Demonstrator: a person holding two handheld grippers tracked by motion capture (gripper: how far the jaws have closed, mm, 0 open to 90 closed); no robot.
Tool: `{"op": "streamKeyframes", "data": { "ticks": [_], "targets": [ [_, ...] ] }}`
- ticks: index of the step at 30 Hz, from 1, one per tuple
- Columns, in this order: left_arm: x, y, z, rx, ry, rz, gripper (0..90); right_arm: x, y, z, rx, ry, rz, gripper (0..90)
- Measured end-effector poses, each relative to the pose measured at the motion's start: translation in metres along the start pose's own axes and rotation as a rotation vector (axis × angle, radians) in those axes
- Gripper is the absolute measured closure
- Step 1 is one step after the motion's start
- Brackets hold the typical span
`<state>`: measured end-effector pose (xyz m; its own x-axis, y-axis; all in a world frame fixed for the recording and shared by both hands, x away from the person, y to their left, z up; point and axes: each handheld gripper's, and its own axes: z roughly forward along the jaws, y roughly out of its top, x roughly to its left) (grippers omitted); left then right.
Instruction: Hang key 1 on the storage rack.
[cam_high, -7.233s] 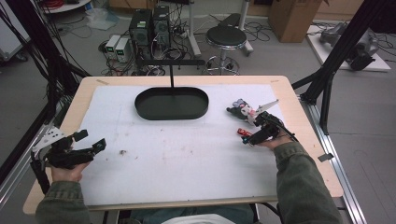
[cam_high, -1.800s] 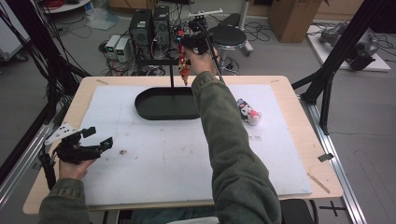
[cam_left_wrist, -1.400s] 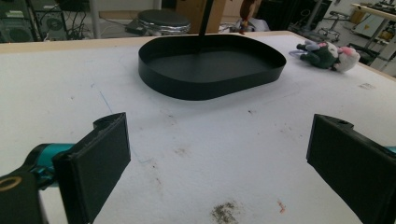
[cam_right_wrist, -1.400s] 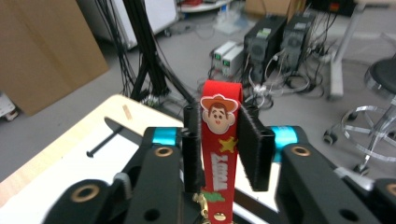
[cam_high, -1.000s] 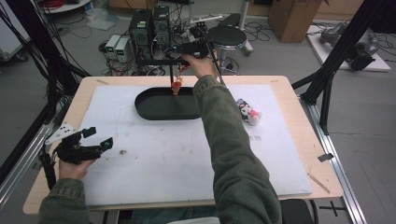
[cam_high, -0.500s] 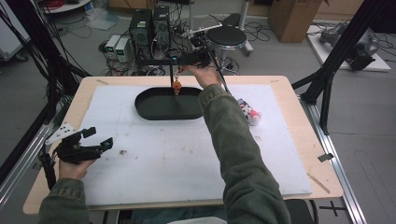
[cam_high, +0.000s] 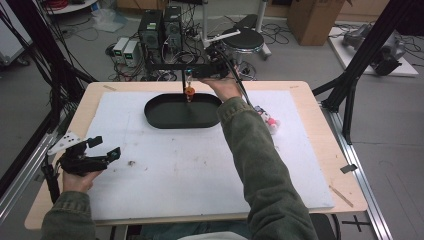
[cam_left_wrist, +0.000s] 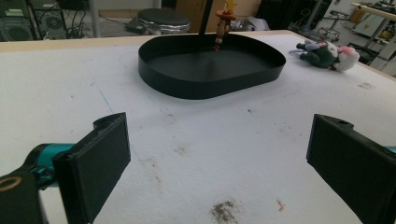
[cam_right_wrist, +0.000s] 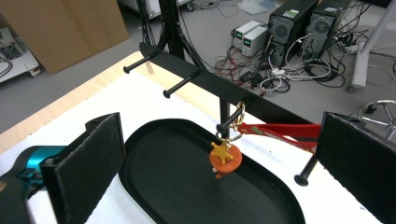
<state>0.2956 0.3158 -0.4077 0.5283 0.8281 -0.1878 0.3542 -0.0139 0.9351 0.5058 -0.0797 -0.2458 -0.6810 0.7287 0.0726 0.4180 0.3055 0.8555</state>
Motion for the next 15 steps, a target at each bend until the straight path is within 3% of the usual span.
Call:
{"op": "streamKeyframes", "data": {
  "ticks": [6, 15],
  "targets": [
    [0.000, 0.000, 0.000, -0.001, -0.001, -0.002, 6.6, -0.004, -0.012, -0.009, 0.001, 0.001, 0.006, 0.5],
    [0.000, 0.000, 0.000, 0.003, 0.003, 0.001, 6.6, -0.021, -0.032, -0.022, 0.004, -0.011, 0.029, 0.5]
  ]
}}
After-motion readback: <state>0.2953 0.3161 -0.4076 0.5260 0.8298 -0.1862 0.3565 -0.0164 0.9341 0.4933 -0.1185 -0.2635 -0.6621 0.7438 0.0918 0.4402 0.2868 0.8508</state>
